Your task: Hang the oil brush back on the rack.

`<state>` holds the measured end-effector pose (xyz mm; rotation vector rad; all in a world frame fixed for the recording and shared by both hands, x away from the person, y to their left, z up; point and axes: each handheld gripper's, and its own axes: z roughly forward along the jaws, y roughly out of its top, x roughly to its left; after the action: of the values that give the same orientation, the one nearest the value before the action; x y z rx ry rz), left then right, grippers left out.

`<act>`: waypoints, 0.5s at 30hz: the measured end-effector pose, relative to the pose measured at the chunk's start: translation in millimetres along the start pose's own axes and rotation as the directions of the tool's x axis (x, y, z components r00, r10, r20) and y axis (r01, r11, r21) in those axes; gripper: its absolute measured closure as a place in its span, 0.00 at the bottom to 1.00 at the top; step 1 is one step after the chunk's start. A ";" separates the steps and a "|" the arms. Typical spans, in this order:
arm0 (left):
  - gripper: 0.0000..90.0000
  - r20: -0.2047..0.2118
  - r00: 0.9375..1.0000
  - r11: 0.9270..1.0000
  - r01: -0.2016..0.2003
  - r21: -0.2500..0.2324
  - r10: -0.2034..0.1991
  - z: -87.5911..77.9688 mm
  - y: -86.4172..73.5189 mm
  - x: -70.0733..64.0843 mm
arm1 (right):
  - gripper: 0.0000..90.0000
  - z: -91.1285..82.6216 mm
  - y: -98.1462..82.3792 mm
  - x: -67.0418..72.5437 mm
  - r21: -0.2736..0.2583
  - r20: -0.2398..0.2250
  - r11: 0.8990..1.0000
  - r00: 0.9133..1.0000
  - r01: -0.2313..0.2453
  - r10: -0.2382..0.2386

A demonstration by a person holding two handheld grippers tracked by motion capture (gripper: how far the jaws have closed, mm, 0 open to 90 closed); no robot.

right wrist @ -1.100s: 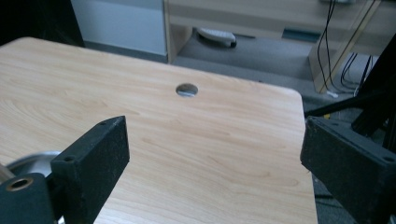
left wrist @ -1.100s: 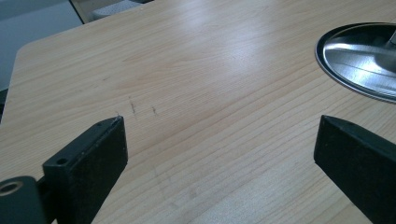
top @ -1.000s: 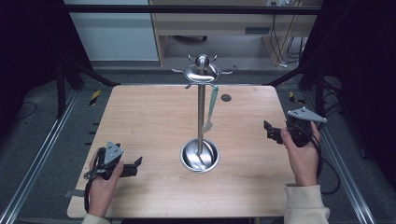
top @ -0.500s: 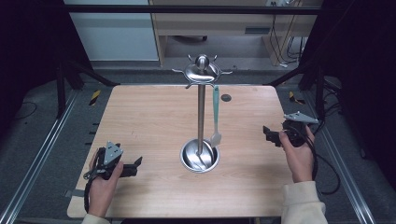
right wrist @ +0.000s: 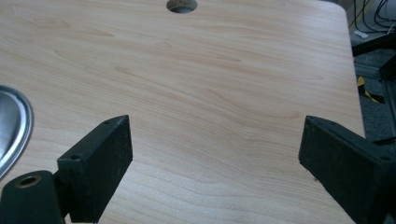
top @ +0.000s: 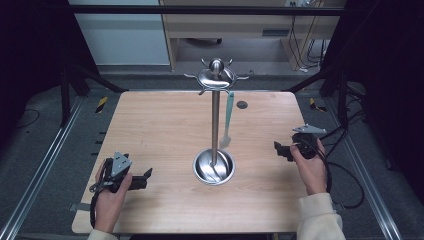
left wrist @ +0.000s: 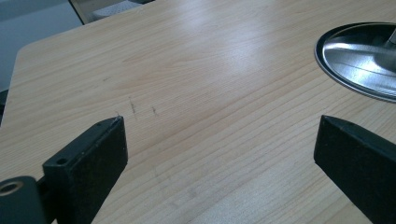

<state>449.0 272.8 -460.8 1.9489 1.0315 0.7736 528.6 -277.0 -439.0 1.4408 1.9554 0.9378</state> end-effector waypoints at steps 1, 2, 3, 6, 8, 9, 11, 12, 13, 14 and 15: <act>0.03 0.001 1.000 1.000 0.000 0.001 0.000 0.0 0.0 0.0 | 0.12 1.3 -0.6 0.9 0.007 -0.006 1.000 1.000 -0.001 0.001; 0.03 0.001 1.000 1.000 0.000 0.001 0.000 0.1 0.0 -0.1 | 0.12 2.8 -1.2 1.7 0.009 -0.004 1.000 1.000 0.005 -0.005; 0.03 0.001 1.000 1.000 0.000 0.001 0.000 0.1 0.0 -0.2 | 0.12 4.2 -1.8 2.5 0.012 -0.006 1.000 1.000 0.007 -0.007; 0.03 0.001 1.000 1.000 -0.001 0.001 0.001 0.1 0.0 -0.3 | 0.12 8.8 -3.6 5.5 0.022 -0.017 1.000 1.000 0.018 -0.017; 0.03 -0.001 1.000 1.000 -0.002 0.001 0.002 0.0 0.0 -0.3 | 0.12 11.9 -4.8 7.9 0.031 -0.027 0.999 0.999 0.022 -0.021; 0.03 -0.001 1.000 1.000 -0.002 0.000 0.002 0.0 0.1 -0.2 | 0.12 13.2 -5.4 9.3 0.036 -0.030 0.999 0.999 0.024 -0.023; 0.03 -0.001 1.000 1.000 -0.002 0.001 0.002 0.1 0.0 -0.2 | 0.12 16.3 -6.4 12.1 0.047 -0.034 0.998 0.999 0.033 -0.032; 0.03 -0.001 1.000 1.000 -0.002 0.002 0.002 0.1 0.0 -0.2 | 0.12 18.0 -6.9 12.9 0.048 -0.035 0.998 0.998 0.044 -0.043; 0.03 -0.001 1.000 1.000 -0.001 0.001 0.001 0.0 0.0 -0.1 | 0.12 19.1 -7.3 14.2 0.049 -0.041 0.998 0.998 0.043 -0.041; 0.03 -0.002 1.000 1.000 -0.001 0.001 0.001 -0.1 0.0 -0.2 | 0.12 20.4 -7.6 15.7 0.054 -0.040 0.998 0.998 0.045 -0.043; 0.03 -0.002 1.000 1.000 -0.002 0.001 0.002 -0.1 0.0 -0.2 | 0.12 21.2 -7.7 17.3 0.058 -0.048 0.997 0.998 0.043 -0.040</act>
<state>448.9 272.6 -460.8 1.9506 1.0318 0.7759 535.0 -257.3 -458.4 1.4168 2.0549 0.9098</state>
